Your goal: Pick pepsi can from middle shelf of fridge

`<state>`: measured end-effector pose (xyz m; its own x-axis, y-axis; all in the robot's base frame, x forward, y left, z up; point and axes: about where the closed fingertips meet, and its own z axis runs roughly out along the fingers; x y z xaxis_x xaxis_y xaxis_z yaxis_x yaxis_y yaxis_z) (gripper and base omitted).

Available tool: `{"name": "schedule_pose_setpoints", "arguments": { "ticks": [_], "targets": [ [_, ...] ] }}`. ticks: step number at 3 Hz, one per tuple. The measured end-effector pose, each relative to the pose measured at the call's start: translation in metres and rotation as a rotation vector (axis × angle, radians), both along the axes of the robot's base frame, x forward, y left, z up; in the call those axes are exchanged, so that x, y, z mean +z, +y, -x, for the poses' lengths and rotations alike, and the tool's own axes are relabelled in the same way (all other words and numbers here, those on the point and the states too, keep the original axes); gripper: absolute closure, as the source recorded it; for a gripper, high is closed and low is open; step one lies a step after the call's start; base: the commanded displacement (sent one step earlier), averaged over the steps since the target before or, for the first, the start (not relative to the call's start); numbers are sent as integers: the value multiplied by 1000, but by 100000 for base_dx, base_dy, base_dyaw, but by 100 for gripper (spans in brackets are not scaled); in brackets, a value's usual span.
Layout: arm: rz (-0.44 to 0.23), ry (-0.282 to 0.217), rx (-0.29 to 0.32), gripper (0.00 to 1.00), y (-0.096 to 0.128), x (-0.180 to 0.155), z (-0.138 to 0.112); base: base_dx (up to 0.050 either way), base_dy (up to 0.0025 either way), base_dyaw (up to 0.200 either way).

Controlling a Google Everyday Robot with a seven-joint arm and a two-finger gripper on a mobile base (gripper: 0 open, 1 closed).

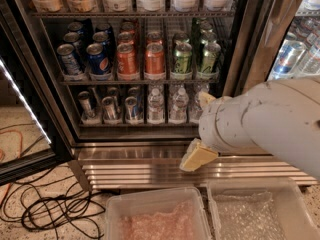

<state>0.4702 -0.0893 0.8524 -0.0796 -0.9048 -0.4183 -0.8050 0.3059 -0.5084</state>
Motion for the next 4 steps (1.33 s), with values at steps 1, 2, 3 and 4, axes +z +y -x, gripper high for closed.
{"name": "schedule_pose_setpoints", "arguments": {
  "ticks": [1,2,3,4],
  "targets": [
    [0,0,0,0,0,0,0,0,0,0],
    [-18,8,-13,0,11,-18,-1,0,0,0],
    [-87,12,-30,0,36,-60,-29,0,0,0],
    [-164,20,-82,0,50,-81,-65,0,0,0]
  ]
}}
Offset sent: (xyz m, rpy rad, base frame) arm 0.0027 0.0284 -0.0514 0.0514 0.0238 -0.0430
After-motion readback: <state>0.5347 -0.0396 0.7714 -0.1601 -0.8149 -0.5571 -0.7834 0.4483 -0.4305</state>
